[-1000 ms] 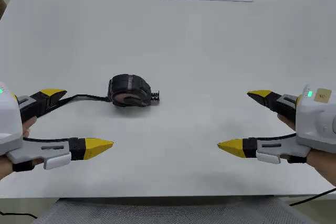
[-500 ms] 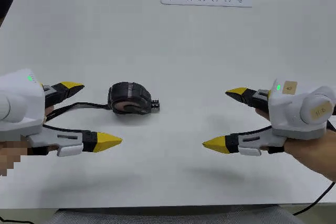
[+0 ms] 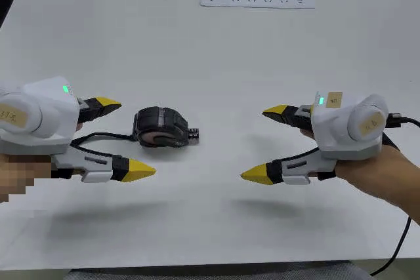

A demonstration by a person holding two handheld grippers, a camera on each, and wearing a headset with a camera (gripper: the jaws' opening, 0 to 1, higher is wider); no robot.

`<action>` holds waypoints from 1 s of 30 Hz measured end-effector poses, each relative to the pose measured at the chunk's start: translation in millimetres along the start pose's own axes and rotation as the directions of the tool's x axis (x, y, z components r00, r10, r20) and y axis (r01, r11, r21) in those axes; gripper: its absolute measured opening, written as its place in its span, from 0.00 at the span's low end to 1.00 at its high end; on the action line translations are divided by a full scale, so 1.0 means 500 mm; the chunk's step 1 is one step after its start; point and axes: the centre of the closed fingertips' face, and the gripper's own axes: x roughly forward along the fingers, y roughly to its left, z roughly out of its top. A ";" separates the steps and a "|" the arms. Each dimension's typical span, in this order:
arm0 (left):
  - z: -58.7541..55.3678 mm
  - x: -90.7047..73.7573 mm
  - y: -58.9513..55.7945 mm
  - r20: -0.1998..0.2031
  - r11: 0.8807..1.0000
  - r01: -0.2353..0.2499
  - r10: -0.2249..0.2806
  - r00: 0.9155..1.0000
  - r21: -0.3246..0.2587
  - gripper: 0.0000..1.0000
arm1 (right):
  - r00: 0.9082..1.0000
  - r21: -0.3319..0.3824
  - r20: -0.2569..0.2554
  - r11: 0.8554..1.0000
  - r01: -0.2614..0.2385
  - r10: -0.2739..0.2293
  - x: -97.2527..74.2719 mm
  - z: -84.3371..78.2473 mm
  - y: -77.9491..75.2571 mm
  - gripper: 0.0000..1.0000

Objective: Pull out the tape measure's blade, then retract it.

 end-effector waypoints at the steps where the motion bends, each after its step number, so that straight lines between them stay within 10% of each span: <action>1: -0.001 0.002 0.002 -0.005 1.000 0.004 -0.004 1.000 0.003 0.79 | 1.000 -0.001 -0.001 1.000 -0.004 0.004 0.003 0.001 0.000 0.76; 30: -0.023 0.077 0.027 -0.122 0.984 0.110 -0.093 0.988 0.137 0.32 | 0.995 -0.040 -0.016 0.994 -0.101 0.100 0.091 0.022 0.003 0.70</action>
